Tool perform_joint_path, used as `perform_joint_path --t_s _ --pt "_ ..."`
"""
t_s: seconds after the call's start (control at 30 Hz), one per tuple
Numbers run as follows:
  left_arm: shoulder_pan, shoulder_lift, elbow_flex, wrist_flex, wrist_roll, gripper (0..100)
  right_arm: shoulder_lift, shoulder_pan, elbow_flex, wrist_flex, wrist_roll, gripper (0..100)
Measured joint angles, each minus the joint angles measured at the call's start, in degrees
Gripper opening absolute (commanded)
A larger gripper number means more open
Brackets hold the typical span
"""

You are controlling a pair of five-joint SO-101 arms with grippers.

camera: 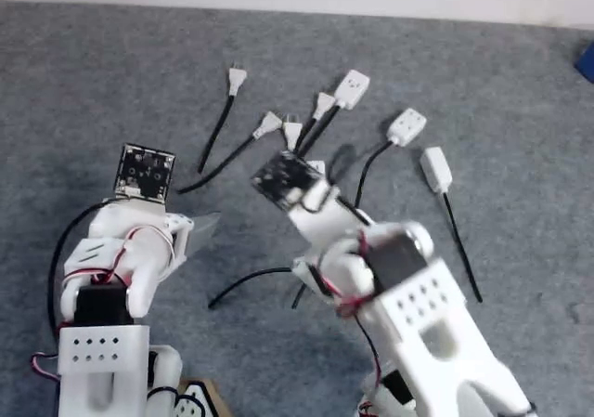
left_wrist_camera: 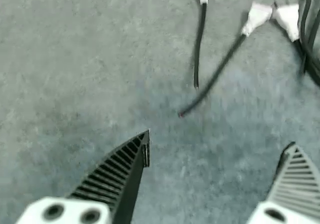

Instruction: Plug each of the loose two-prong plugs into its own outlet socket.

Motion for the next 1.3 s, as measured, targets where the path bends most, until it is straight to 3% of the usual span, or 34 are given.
perform_joint_path --t_s 0.2,0.3,0.4,0.57,0.83,1.3 --pt "0.00 0.00 6.07 0.88 0.44 39 12.13 0.35 -13.45 10.90 21.27 0.8" --pt "0.00 0.00 8.62 0.88 0.44 39 14.51 4.13 -16.70 12.40 32.79 0.8" --pt "0.00 0.00 9.76 0.26 0.44 39 16.44 8.97 -17.49 11.60 39.74 0.9" --pt "0.00 0.00 9.93 -1.32 0.44 39 18.20 10.90 -16.88 6.59 43.60 0.9" --pt "-3.43 0.00 9.93 -1.32 0.44 39 18.37 7.21 -7.38 -3.52 44.13 0.9" --pt "-3.60 0.00 9.93 -1.32 0.44 39 18.37 8.18 -5.10 -0.88 49.58 0.9"
